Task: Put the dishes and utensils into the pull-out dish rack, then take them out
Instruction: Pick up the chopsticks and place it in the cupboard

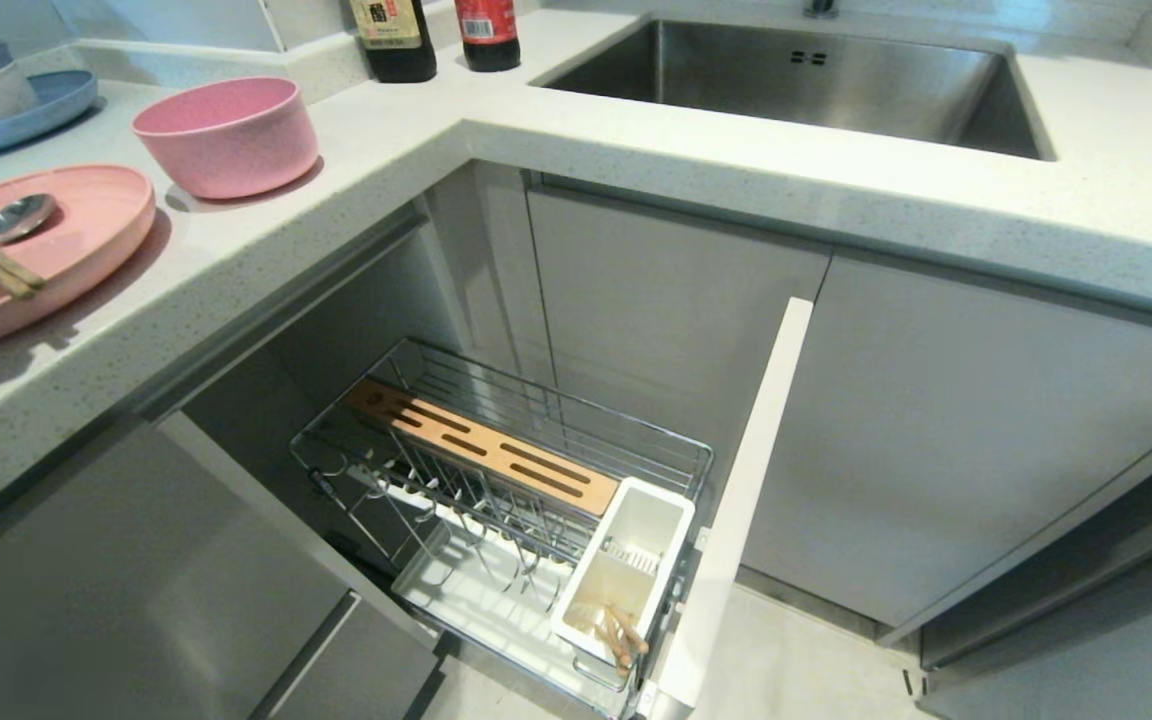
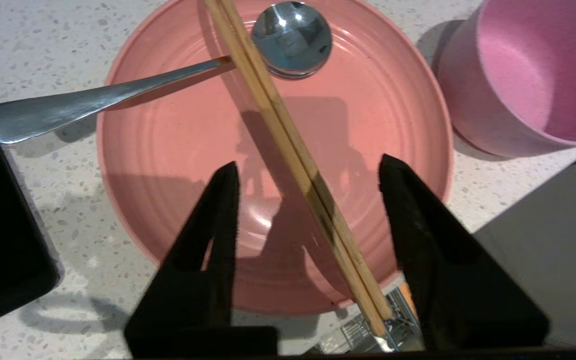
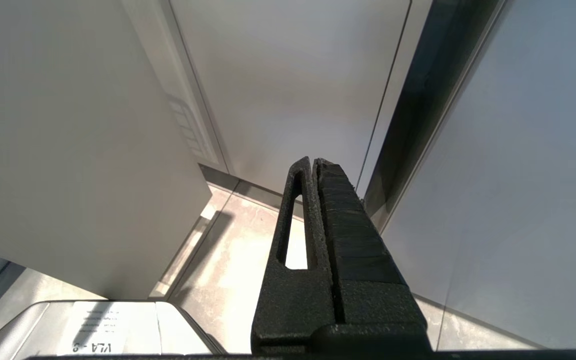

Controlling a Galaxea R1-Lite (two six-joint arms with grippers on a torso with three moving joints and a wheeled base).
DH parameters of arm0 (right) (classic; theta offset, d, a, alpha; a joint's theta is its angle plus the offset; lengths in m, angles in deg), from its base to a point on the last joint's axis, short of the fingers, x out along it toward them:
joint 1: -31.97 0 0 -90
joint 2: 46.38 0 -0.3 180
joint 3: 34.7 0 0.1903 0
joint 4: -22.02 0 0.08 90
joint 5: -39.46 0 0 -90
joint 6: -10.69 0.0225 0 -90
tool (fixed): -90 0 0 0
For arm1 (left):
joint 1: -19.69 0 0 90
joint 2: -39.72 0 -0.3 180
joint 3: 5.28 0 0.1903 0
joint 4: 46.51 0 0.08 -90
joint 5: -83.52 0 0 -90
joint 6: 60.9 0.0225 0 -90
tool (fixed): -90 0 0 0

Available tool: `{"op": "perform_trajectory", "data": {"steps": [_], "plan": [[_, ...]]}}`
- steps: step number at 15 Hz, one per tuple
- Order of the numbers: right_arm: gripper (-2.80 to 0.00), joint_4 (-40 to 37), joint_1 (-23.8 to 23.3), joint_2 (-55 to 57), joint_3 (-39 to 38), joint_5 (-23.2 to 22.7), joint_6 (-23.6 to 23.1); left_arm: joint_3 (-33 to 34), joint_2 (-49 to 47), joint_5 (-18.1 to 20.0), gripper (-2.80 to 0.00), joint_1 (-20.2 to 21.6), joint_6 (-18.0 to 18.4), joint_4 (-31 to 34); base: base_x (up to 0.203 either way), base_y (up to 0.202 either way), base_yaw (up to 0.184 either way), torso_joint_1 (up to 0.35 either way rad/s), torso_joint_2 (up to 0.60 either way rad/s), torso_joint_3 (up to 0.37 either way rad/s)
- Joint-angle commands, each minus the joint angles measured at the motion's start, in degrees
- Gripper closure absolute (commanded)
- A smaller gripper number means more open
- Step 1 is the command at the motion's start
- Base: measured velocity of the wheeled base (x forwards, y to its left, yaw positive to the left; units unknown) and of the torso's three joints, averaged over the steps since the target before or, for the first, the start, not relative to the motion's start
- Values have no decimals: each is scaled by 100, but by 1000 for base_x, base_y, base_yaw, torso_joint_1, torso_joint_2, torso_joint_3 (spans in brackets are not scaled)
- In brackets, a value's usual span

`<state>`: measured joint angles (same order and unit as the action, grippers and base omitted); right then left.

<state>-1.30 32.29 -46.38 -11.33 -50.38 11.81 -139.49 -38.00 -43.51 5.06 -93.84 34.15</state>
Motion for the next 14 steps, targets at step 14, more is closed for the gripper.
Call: {"op": "perform_trajectory", "data": {"steps": [14], "plan": [[0, -2, 2, 0, -9, 2, 2, -16, -882, 71, -280, 63, -883, 254, 0, 0, 0, 0, 0, 0]]}}
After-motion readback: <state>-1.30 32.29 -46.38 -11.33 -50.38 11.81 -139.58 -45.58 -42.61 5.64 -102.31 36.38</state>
